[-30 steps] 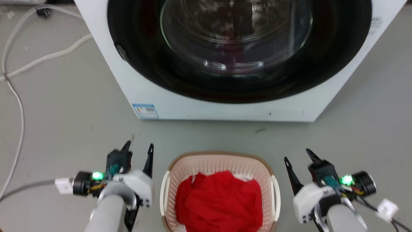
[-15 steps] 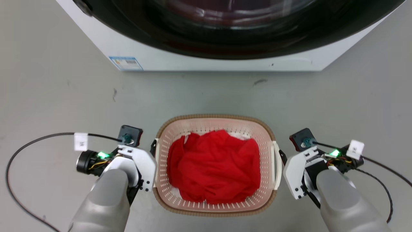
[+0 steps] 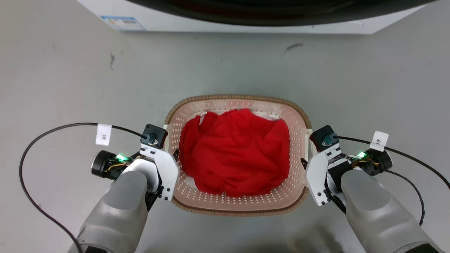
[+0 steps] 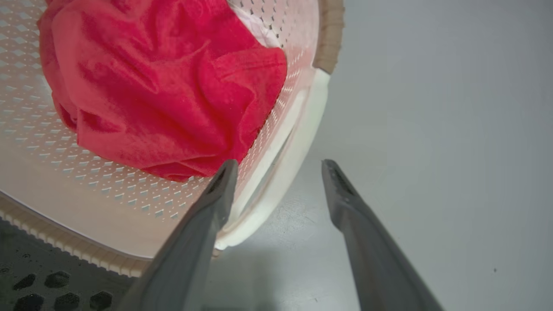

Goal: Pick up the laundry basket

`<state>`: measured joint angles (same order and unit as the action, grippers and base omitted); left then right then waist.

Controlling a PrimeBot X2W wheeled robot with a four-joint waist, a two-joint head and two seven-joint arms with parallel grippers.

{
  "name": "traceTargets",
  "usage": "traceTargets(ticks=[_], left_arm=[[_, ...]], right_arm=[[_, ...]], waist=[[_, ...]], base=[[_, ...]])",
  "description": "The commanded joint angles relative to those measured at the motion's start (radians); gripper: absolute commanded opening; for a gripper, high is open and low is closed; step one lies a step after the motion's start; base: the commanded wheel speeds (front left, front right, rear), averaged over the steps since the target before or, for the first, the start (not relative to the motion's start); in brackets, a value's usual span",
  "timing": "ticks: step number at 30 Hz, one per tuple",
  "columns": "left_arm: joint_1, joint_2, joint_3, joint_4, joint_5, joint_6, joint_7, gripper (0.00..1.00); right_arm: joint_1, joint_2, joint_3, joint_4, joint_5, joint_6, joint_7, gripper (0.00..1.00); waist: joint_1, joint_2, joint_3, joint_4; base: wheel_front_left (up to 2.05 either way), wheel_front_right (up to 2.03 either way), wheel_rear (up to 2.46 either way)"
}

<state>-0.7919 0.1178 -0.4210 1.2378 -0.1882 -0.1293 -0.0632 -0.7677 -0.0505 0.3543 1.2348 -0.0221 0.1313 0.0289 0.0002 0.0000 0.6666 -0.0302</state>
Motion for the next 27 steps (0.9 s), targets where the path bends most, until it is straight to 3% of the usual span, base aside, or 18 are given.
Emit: traceTargets(ticks=[1,17,18,19,20,27], left_arm=[[-0.023,0.007,-0.014,0.005,-0.013,-0.001,0.005,1.0],[-0.045,0.011,-0.123,0.019,-0.129,-0.001,0.032,1.0],[-0.044,0.01,-0.133,0.02,-0.136,-0.001,0.041,1.0],[-0.049,0.014,-0.141,0.021,-0.14,-0.001,0.044,0.61],[-0.054,0.018,-0.147,0.022,-0.145,-0.001,0.047,0.0],[-0.038,0.005,-0.196,0.02,-0.192,-0.001,0.067,0.0]], right_arm=[[-0.023,0.001,0.014,0.005,0.02,-0.001,0.013,1.0],[-0.06,0.001,0.097,0.023,0.109,-0.001,0.046,1.0],[-0.061,0.001,0.1,0.025,0.11,-0.001,0.05,0.93],[-0.061,0.001,0.103,0.026,0.112,-0.001,0.045,0.38],[-0.063,0.001,0.105,0.027,0.114,-0.001,0.042,0.0],[-0.054,0.0,0.129,0.033,0.13,-0.001,0.033,0.0]], waist=[[-0.0002,0.0,0.032,0.001],[-0.0002,0.0,0.133,-0.013],[-0.0002,0.0,0.135,-0.014],[-0.0002,0.0,0.138,-0.014],[-0.0002,0.0,0.14,-0.013],[-0.0002,0.0,0.118,0.0]], base=[[0.0,0.0,0.0],[0.0,0.0,0.0],[0.0,0.0,0.0],[0.0,0.0,0.0],[0.0,0.0,0.0],[0.0,0.0,0.0]])
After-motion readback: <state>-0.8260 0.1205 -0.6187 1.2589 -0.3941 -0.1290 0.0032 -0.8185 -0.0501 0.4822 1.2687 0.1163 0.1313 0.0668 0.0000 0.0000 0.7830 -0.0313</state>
